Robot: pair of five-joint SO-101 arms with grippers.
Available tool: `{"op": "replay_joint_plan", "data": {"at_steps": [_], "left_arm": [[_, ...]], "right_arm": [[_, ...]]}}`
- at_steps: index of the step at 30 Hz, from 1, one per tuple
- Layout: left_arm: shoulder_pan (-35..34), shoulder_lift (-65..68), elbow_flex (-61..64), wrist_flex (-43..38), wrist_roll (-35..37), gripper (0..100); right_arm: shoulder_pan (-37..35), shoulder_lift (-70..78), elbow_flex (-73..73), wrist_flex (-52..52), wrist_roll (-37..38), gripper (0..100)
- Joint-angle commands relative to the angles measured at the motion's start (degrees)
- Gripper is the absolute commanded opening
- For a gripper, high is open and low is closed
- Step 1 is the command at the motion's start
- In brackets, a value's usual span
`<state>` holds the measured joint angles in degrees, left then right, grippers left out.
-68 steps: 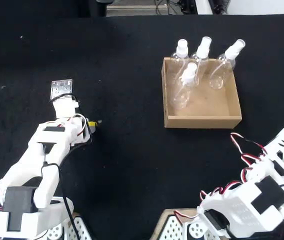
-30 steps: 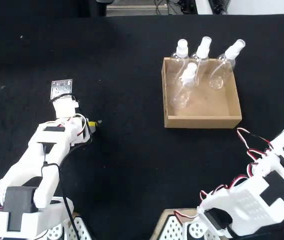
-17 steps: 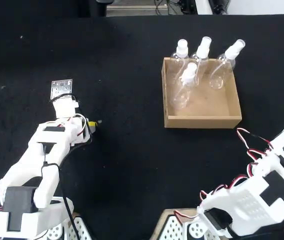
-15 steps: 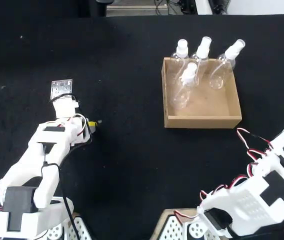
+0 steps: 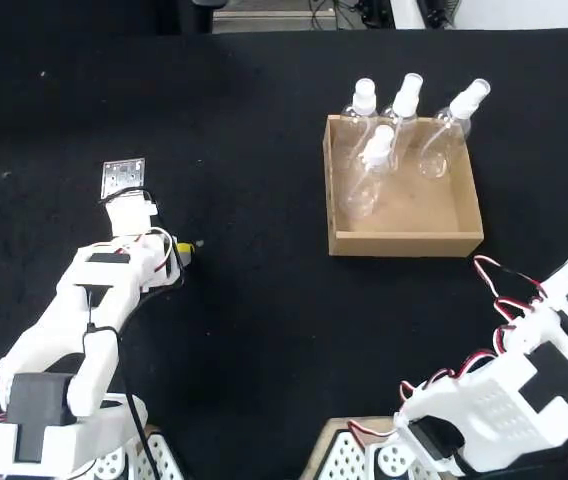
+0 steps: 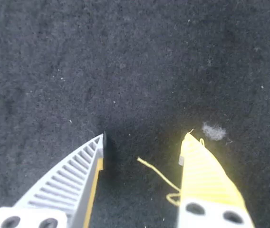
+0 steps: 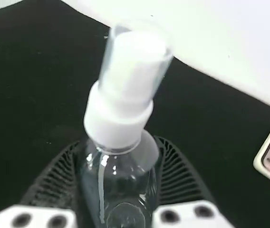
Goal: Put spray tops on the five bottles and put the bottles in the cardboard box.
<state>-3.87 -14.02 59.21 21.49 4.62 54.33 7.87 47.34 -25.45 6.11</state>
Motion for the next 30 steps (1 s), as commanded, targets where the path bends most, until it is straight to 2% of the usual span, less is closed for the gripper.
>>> {"op": "replay_joint_plan", "data": {"at_steps": [1,7,11,15,18,22,26,30], "left_arm": [[1.27,-1.58,-0.75,-0.97,-0.62,26],[1.27,-1.58,-0.75,-0.97,-0.62,26],[1.27,-1.58,-0.48,-0.97,-0.62,26],[1.19,-1.58,-0.40,-0.97,-0.62,26],[1.10,-1.58,-0.40,-0.97,-0.62,26],[1.10,-1.58,-0.48,-0.97,-0.62,26],[1.10,-1.58,-0.48,-0.97,-0.62,26],[1.10,-1.58,-0.48,-0.97,-0.62,26]], "right_arm": [[-0.44,-10.86,-1.01,8.18,-2.73,1.0],[-5.63,-34.95,-4.09,35.69,-6.42,1.1],[-12.57,-44.62,-3.74,40.26,-10.46,1.1],[-20.31,-47.96,0.22,38.07,-15.30,1.1],[-25.67,-49.19,4.18,35.08,-15.91,1.1],[-32.00,-49.01,10.15,27.25,-15.47,1.1],[-34.73,-49.01,17.10,17.32,-15.38,1.1],[-37.10,-47.96,22.64,9.49,-7.03,1.1]]}}
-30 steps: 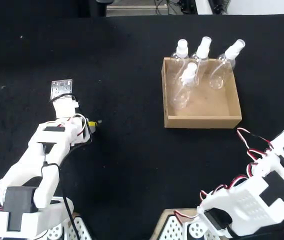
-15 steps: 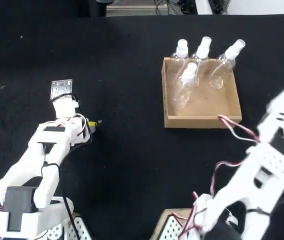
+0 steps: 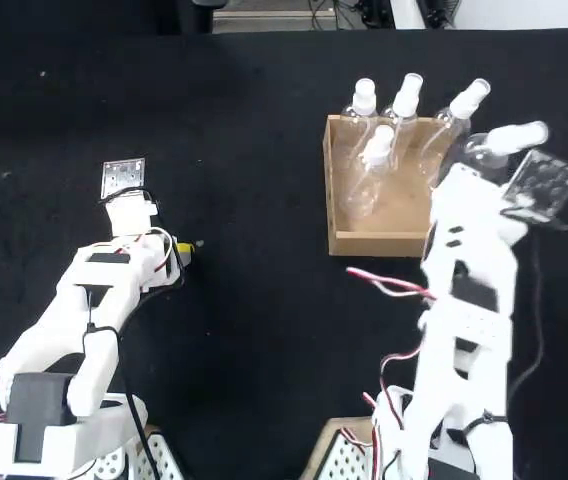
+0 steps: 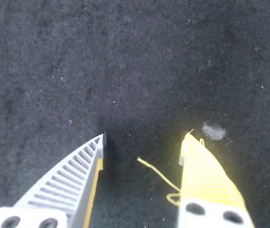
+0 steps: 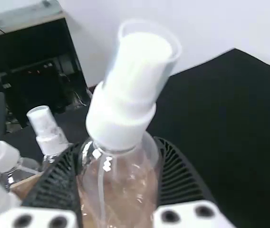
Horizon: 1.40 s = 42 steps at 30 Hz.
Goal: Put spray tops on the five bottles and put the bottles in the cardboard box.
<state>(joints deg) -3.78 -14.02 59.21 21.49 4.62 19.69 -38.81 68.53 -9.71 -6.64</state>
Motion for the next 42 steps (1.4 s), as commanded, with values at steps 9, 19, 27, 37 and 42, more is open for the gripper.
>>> {"op": "replay_joint_plan", "data": {"at_steps": [9,19,27,37,42], "left_arm": [[1.01,-1.58,-0.40,-0.97,-0.62,26],[1.01,-1.58,-0.40,-0.97,-0.62,26],[1.01,-1.58,-0.48,-0.97,-0.62,26],[0.92,-1.58,-0.48,-0.97,-0.62,26],[0.92,-1.58,-0.48,-0.97,-0.62,26]], "right_arm": [[-3.25,11.12,1.80,-18.11,12.13,1.1],[-3.25,24.57,-4.70,-19.52,12.13,1.1],[-3.34,32.04,-8.92,-20.66,12.13,1.1],[-3.16,34.59,-9.63,-20.31,12.13,1.5],[-3.34,34.68,-8.84,-20.22,12.13,15.6]]}}
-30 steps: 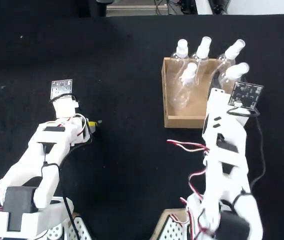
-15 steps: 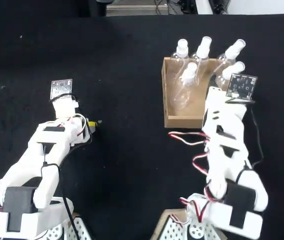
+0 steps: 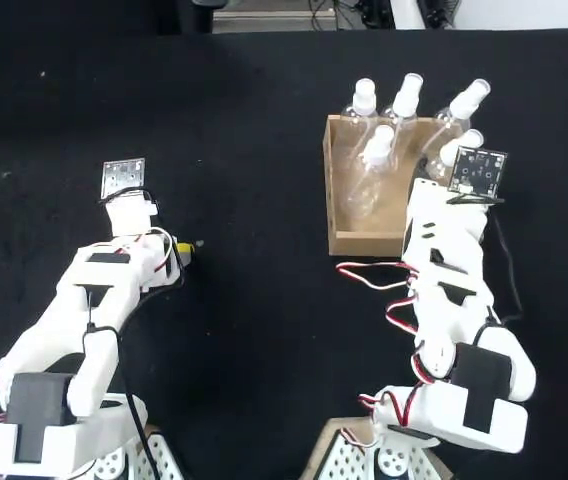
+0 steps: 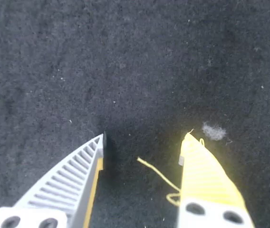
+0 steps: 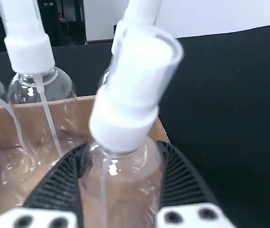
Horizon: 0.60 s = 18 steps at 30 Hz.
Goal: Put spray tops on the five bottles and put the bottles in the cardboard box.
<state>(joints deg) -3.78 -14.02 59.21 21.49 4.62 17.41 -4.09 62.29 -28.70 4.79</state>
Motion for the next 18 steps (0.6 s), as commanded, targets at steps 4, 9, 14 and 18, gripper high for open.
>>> {"op": "replay_joint_plan", "data": {"at_steps": [4,9,14,18], "left_arm": [[0.92,-1.58,-0.48,-0.97,-0.62,26],[0.92,-1.58,-0.48,-0.97,-0.62,26],[0.92,-1.58,-0.48,-0.97,-0.62,26],[1.01,-1.58,-0.48,-0.97,-0.62,26]], "right_arm": [[-1.14,-0.48,-1.27,-1.23,0.70,19.3],[-1.14,-0.48,-0.22,-1.32,0.70,19.4],[-1.05,-0.48,-0.13,-1.32,0.70,20.2],[-1.58,-0.48,1.01,-1.23,0.62,32.5]]}}
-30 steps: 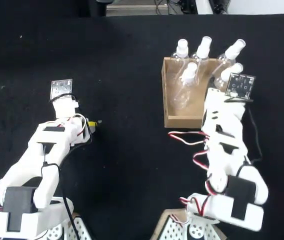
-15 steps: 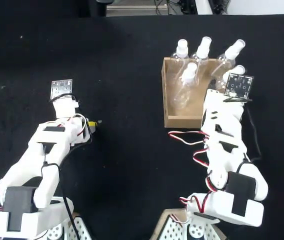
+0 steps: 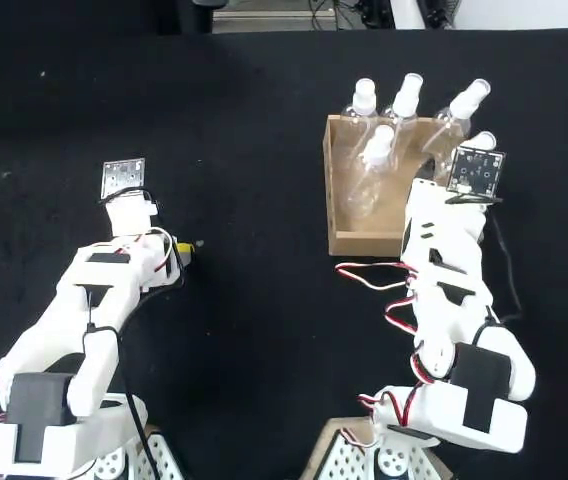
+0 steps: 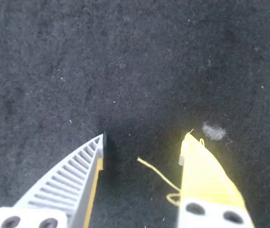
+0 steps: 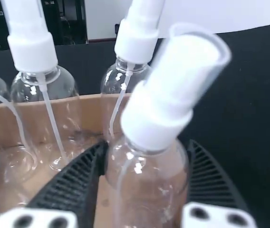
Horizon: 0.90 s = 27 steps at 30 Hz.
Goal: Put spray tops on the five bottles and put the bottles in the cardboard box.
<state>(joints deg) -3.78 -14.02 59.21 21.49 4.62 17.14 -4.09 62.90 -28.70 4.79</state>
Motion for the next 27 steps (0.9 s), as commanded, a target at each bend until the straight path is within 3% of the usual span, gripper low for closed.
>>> {"op": "replay_joint_plan", "data": {"at_steps": [1,19,27], "left_arm": [[1.01,-1.58,-0.48,-0.97,-0.62,26],[1.10,-1.58,-0.48,-1.05,-0.62,26],[1.01,-1.58,-0.48,-1.05,-0.62,26]], "right_arm": [[-1.93,-0.48,0.75,-1.23,0.62,35.0],[-2.73,-12.44,10.24,-1.23,0.62,36.1],[-2.11,-29.76,20.88,0.44,1.05,36.1]]}}
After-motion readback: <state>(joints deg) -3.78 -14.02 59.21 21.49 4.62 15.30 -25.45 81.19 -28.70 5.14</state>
